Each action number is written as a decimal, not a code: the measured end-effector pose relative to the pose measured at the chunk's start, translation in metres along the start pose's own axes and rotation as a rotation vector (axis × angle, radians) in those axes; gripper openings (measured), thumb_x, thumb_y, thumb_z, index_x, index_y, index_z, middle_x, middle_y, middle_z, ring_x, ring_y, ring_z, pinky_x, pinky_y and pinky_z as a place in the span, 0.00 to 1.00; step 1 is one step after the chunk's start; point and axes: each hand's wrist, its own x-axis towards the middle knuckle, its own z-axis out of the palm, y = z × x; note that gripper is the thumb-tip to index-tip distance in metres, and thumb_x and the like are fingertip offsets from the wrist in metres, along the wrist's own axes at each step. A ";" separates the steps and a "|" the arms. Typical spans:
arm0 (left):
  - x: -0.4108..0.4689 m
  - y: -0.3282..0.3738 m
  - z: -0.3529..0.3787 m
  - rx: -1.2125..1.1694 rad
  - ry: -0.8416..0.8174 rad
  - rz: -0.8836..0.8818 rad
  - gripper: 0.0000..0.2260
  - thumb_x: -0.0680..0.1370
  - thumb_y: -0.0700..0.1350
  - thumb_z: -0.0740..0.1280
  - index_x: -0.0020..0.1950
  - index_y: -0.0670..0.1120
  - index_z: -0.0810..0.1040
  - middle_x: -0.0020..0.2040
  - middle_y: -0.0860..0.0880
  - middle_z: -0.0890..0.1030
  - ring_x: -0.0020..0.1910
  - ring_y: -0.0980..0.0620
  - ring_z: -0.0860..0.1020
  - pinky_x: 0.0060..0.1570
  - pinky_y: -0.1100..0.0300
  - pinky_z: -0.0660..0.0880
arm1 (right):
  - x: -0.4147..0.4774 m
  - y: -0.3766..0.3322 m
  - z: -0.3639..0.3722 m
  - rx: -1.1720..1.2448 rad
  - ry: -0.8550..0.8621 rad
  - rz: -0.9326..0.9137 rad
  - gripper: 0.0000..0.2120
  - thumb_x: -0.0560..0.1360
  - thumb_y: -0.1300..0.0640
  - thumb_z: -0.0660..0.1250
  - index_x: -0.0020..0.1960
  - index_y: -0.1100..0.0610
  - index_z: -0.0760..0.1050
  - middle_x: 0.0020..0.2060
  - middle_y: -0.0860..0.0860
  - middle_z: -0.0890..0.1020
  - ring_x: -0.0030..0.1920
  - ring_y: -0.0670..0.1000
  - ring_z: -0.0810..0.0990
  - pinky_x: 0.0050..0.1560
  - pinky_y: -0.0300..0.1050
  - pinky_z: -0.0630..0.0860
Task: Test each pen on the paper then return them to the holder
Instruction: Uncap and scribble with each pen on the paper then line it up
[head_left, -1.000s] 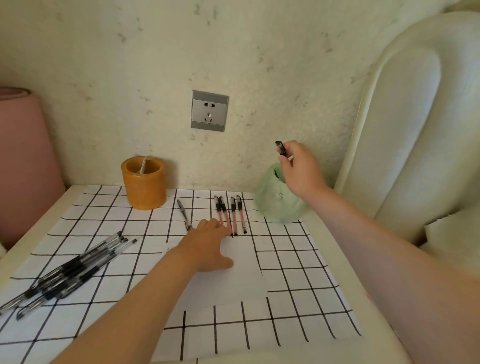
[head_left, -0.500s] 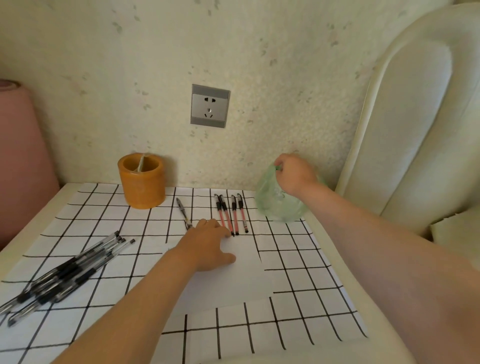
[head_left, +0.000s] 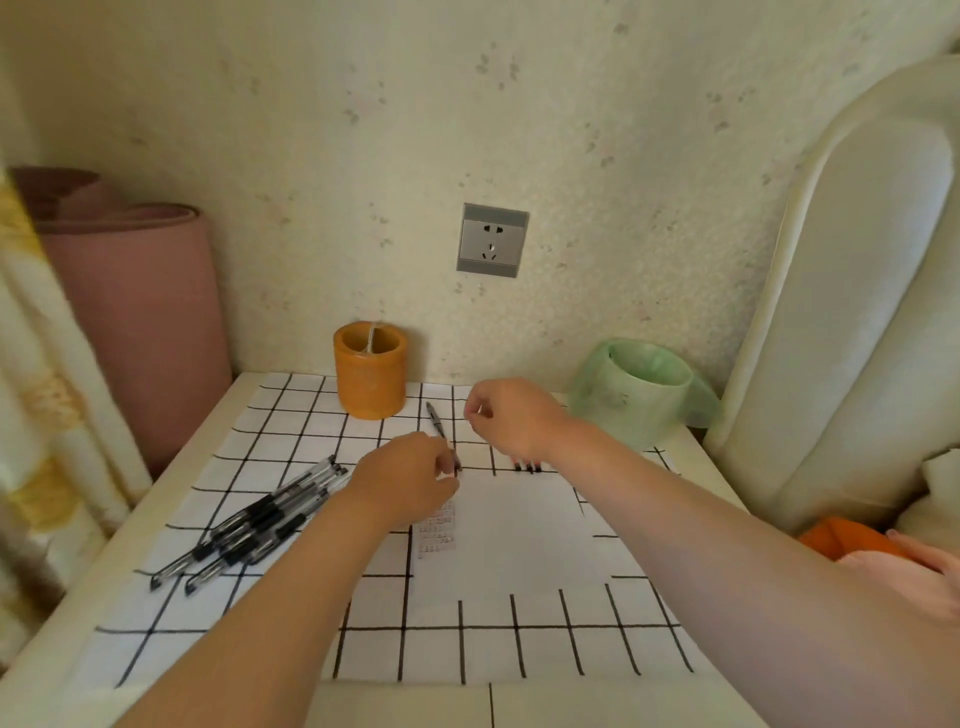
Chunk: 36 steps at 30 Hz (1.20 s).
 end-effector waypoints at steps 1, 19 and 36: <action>-0.007 -0.010 -0.006 0.007 0.006 -0.019 0.09 0.76 0.53 0.69 0.55 0.53 0.79 0.50 0.56 0.77 0.50 0.55 0.77 0.51 0.57 0.77 | -0.001 -0.011 0.008 0.011 -0.020 -0.018 0.07 0.77 0.54 0.63 0.52 0.48 0.79 0.45 0.45 0.81 0.42 0.48 0.78 0.45 0.44 0.76; -0.088 -0.118 -0.052 0.156 -0.135 -0.216 0.10 0.72 0.48 0.74 0.50 0.57 0.77 0.47 0.56 0.77 0.49 0.53 0.78 0.47 0.58 0.77 | -0.008 -0.122 0.113 -0.165 -0.037 -0.509 0.11 0.75 0.54 0.69 0.57 0.52 0.80 0.52 0.51 0.79 0.53 0.55 0.76 0.53 0.50 0.71; -0.068 -0.075 -0.058 -0.098 -0.018 -0.115 0.04 0.80 0.51 0.66 0.51 0.55 0.79 0.44 0.55 0.81 0.43 0.56 0.78 0.45 0.57 0.76 | -0.046 -0.080 0.065 -0.008 -0.027 -0.340 0.10 0.82 0.51 0.57 0.62 0.49 0.71 0.48 0.47 0.79 0.44 0.48 0.75 0.43 0.47 0.73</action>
